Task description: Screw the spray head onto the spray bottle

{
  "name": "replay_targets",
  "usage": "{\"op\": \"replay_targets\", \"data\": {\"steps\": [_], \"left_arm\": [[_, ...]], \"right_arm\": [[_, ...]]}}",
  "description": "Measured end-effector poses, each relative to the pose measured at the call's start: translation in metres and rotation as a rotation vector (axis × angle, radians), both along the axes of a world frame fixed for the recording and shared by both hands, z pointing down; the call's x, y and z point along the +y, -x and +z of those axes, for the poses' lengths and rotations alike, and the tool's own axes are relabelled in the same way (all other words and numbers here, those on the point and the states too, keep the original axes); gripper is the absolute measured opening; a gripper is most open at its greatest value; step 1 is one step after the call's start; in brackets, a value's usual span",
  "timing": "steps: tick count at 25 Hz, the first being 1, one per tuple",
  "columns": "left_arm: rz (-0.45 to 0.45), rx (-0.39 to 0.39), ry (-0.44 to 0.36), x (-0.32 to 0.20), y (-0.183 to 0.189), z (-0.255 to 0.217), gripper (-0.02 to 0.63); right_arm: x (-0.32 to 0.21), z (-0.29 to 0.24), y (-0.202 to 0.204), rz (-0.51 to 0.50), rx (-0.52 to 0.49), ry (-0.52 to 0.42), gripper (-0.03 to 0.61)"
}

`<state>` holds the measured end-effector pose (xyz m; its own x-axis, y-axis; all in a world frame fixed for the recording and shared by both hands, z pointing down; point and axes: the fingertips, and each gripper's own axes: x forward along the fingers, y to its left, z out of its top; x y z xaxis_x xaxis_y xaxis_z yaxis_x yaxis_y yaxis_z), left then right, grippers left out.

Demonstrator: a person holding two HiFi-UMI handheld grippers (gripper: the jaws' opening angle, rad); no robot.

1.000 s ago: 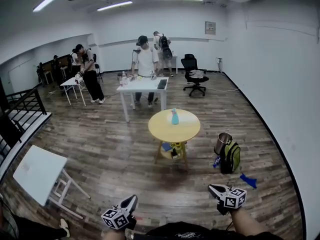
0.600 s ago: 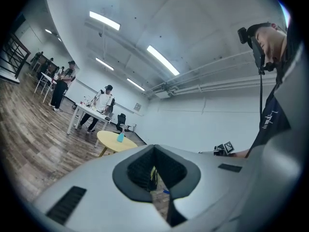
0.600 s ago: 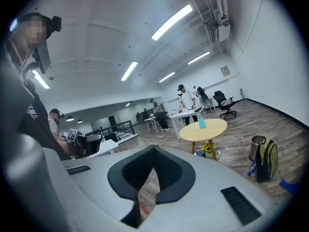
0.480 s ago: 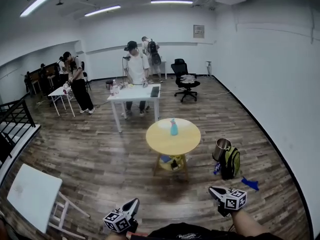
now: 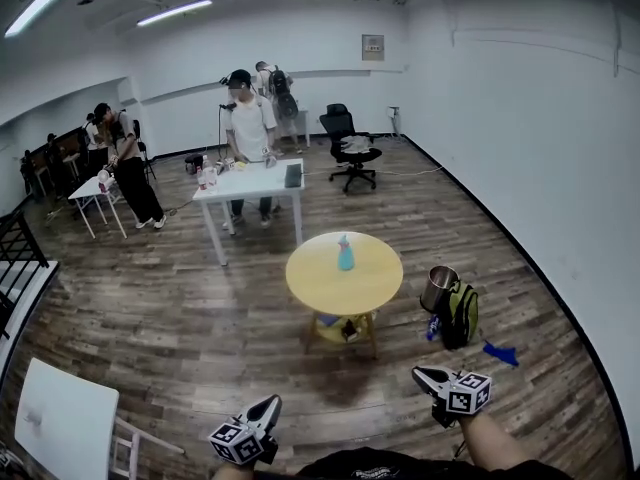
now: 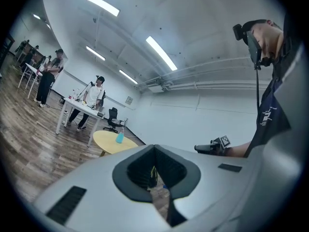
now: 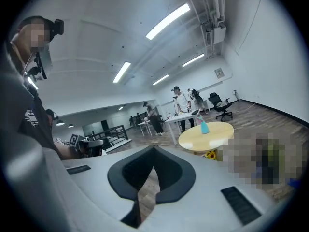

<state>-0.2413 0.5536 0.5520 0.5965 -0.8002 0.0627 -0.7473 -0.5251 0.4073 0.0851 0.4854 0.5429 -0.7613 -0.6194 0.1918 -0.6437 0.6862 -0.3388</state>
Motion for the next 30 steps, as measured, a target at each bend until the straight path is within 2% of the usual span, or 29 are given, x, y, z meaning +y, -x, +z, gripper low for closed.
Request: {"op": "replay_targets", "data": {"steps": [5,10,16,21,26,30], "left_arm": [[-0.011,0.0,0.027,-0.053,-0.015,0.013,0.015],[-0.079,-0.02,0.006,-0.125,-0.05,0.007,0.015],[-0.153,-0.009,-0.011,-0.211,-0.128,-0.012,0.015],[-0.149,-0.021,0.007,-0.266,-0.185,-0.01,0.015],[-0.154,-0.037,0.028,-0.31,-0.187,-0.006,0.015],[-0.129,-0.019,0.034,-0.356,-0.17,0.003,0.015]], "right_arm": [[-0.058,0.016,-0.017,-0.002,-0.008,0.026,-0.005],[-0.147,0.019,-0.049,-0.072,-0.016,0.022,-0.005],[-0.254,-0.003,-0.106,-0.19,-0.007,-0.01,-0.005],[-0.314,0.0,-0.15,-0.209,-0.031,0.011,-0.005],[-0.358,0.016,-0.166,-0.192,-0.03,0.039,-0.005],[-0.395,0.024,-0.152,-0.166,-0.013,0.047,-0.005]]}}
